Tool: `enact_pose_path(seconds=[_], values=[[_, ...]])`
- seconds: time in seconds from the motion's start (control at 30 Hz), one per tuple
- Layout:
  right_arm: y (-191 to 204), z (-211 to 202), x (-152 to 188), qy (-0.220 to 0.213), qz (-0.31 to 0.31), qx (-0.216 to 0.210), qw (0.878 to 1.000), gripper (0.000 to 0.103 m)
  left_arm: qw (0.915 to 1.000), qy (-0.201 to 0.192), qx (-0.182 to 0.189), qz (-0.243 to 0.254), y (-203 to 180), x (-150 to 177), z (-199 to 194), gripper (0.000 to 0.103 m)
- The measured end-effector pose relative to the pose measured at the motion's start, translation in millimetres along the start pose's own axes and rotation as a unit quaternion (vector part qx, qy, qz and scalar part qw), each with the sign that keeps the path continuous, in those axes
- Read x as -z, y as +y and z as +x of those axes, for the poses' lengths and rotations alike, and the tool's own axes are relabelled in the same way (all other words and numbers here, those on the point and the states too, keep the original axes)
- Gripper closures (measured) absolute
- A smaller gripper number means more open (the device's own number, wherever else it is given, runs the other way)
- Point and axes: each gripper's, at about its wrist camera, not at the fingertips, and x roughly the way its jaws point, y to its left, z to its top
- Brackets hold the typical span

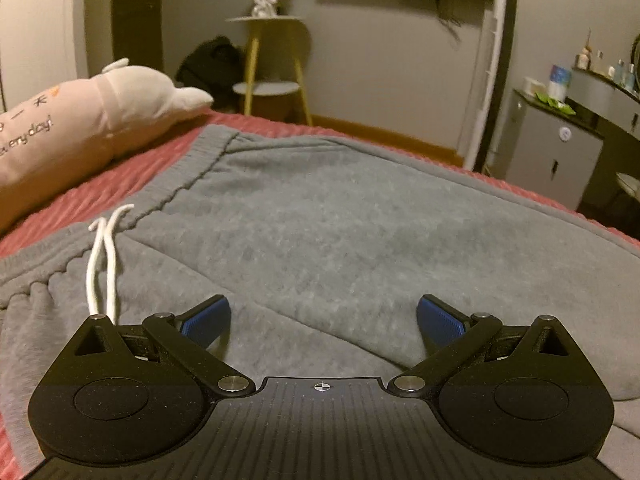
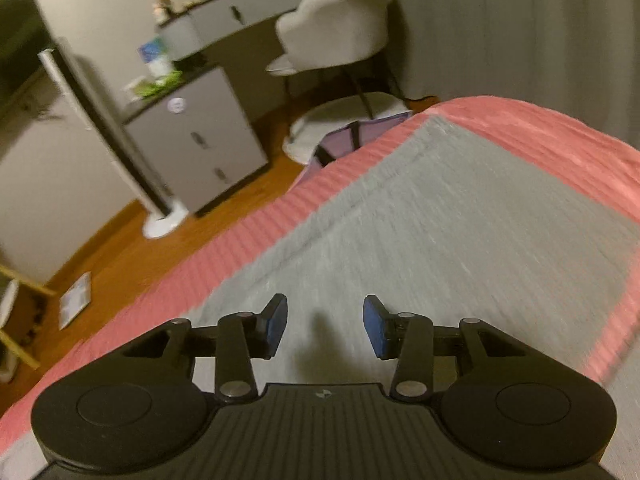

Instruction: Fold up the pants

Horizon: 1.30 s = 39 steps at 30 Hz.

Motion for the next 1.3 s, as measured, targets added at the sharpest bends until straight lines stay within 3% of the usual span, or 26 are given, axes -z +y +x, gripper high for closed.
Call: enact_pose_path(seconds=[0.1, 0.2, 0.27, 0.33, 0.4, 0.47, 0.5, 0.53, 0.6, 0.73, 0.93, 1.03, 1.13, 1.2, 1.27, 1.3], values=[[12.7, 37.7, -23.2, 0.009, 0.014, 0.034, 0.999, 0.052, 0.9999, -0.008, -0.004, 0.013, -3.9, 8.2, 7.6, 0.0], [15.3, 64.1, -37.8, 0.004, 0.038, 0.071, 0.997, 0.052, 0.9998, -0.016, -0.004, 0.008, -5.4, 17.7, 16.2, 0.0], [9.5, 75.0, -42.4, -0.002, 0.061, 0.078, 0.995, 0.051, 0.9999, -0.016, -0.001, -0.002, -3.4, 19.1, 19.1, 0.0], [6.5, 87.6, -44.2, 0.008, 0.075, 0.079, 0.994, 0.041, 0.9998, -0.012, 0.004, -0.014, -0.2, 18.0, 20.5, 0.0], [10.5, 90.0, -45.6, -0.001, 0.069, 0.079, 0.994, 0.04, 0.9998, -0.012, 0.005, -0.016, 0.8, 18.9, 21.3, 0.0], [14.4, 94.2, -42.9, -0.002, 0.044, 0.101, 0.994, 0.059, 0.9998, -0.013, 0.003, -0.014, 0.0, 19.4, 21.1, 0.0], [15.6, 93.6, -40.5, -0.004, 0.029, 0.117, 0.993, 0.077, 0.9998, -0.013, 0.004, -0.014, 0.4, 19.4, 21.1, 0.0], [14.8, 92.5, -39.2, -0.006, 0.017, 0.127, 0.992, 0.088, 0.9998, -0.012, 0.006, -0.017, 1.3, 19.6, 21.1, 0.0], [2.5, 83.5, -39.6, -0.01, 0.024, 0.108, 0.994, 0.097, 0.9996, -0.01, 0.012, -0.024, 3.9, 19.6, 21.7, 0.0], [-21.7, 31.8, -33.2, -0.05, 0.036, 0.053, 0.997, 0.098, 0.9985, -0.012, 0.032, -0.042, 12.8, 19.8, 19.3, 0.0], [-80.9, -101.9, 33.0, -0.136, 0.065, -0.029, 0.988, 0.099, 0.997, -0.03, 0.046, -0.055, 17.0, 14.8, -2.2, 0.0], [-118.0, -145.4, 89.6, -0.144, 0.086, -0.021, 0.986, 0.099, 0.993, -0.07, 0.074, -0.059, 19.2, 7.5, -24.5, 0.0], [-158.1, -153.2, 139.8, -0.117, 0.109, 0.016, 0.987, 0.1, 0.9878, -0.09, 0.112, -0.061, 21.4, -2.9, -36.8, 0.0], [-186.8, -144.5, 159.5, -0.08, 0.14, 0.042, 0.986, 0.098, 0.9833, -0.065, 0.15, -0.08, 27.3, -16.0, -33.7, 0.002], [-212.9, -146.2, 166.8, -0.077, 0.202, -0.01, 0.976, 0.095, 0.9722, -0.023, 0.195, -0.127, 37.9, -33.5, -20.9, 0.01], [-219.8, -146.9, 165.3, -0.073, 0.224, -0.03, 0.971, 0.085, 0.9647, -0.003, 0.212, -0.156, 43.5, -41.0, -12.5, 0.015]])
